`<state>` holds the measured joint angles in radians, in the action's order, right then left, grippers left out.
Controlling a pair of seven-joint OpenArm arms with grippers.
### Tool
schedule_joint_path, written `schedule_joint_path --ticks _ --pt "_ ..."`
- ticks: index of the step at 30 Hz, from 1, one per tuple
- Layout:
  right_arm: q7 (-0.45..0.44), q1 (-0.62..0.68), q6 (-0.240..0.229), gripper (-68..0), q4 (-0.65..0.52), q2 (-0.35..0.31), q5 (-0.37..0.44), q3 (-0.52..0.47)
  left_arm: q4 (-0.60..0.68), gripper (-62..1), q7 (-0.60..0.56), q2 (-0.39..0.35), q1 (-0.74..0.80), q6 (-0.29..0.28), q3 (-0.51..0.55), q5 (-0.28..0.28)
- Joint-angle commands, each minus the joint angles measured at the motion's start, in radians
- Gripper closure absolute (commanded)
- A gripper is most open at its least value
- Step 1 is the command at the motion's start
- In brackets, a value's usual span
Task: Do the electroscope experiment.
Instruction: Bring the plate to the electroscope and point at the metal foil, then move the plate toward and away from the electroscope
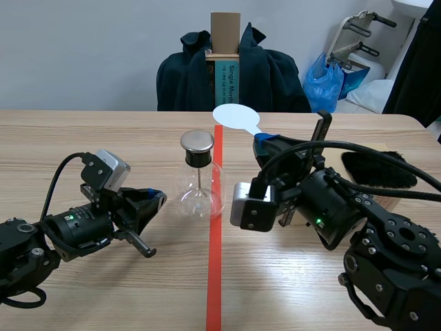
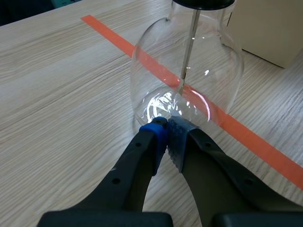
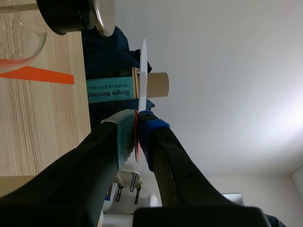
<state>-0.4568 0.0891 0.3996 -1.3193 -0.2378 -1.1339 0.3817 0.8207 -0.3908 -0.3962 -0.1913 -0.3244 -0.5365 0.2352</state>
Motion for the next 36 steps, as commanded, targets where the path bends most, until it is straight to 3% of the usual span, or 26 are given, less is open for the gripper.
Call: schedule_joint_path --ticks 1,8,22,32,36 --pt "-0.003 -0.019 0.011 -0.8 -0.015 0.000 0.010 -0.006 0.027 -3.1 -0.012 0.002 -0.008 0.001 0.006 0.006" --pt "-0.022 -0.019 0.011 -0.8 -0.011 0.000 0.011 -0.006 0.027 -3.1 -0.011 0.002 -0.008 0.001 0.006 0.006" --pt "-0.220 -0.019 0.010 -0.8 -0.011 0.000 0.011 -0.006 0.027 -3.1 -0.011 0.002 -0.008 0.002 0.006 0.006" --pt "-0.265 -0.019 0.010 -0.8 -0.011 0.000 0.011 -0.006 0.027 -3.1 -0.011 0.002 -0.008 0.024 0.006 0.007" --pt "-0.264 -0.019 -0.018 -0.8 -0.011 0.000 0.011 -0.006 0.027 -3.1 -0.011 0.002 -0.008 0.024 0.006 0.007"
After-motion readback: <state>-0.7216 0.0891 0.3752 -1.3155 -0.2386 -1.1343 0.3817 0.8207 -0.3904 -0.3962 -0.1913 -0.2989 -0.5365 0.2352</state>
